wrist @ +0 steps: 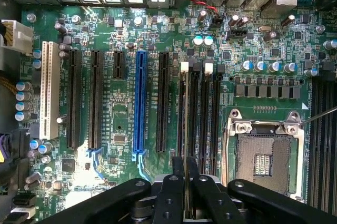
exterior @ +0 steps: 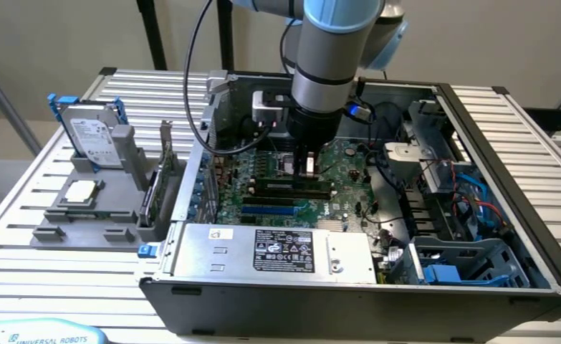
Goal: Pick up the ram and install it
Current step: 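Insert the ram into the slot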
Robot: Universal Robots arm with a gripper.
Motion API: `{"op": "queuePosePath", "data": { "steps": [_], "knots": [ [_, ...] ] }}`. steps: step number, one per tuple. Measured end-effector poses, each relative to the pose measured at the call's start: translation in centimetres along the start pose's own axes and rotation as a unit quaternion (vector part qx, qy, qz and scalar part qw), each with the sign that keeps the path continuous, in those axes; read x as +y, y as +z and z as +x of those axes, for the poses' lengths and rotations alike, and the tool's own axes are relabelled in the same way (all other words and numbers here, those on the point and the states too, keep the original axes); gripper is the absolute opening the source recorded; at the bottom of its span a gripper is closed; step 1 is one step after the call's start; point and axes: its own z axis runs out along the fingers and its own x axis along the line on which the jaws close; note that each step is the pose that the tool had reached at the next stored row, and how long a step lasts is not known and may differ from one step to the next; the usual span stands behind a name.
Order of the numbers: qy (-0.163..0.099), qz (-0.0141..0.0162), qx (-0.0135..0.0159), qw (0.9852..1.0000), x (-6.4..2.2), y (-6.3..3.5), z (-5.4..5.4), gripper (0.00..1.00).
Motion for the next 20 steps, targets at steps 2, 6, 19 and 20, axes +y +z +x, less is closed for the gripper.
{"op": "queuePosePath", "data": {
  "steps": [2, 6, 19, 20],
  "knots": [
    [0.000, 0.0000, 0.0000, 1.0000, 0.00, 0.03, 0.00, 0.13],
    [0.000, 0.0000, 0.0001, 1.0000, -0.01, 0.13, 0.00, 0.13],
    [0.003, 0.0000, -0.0002, 1.0000, -0.01, 0.25, 0.01, 0.13],
    [0.004, 0.0000, -0.0003, 1.0000, -0.01, 0.25, 0.01, 0.13]
  ]
}}
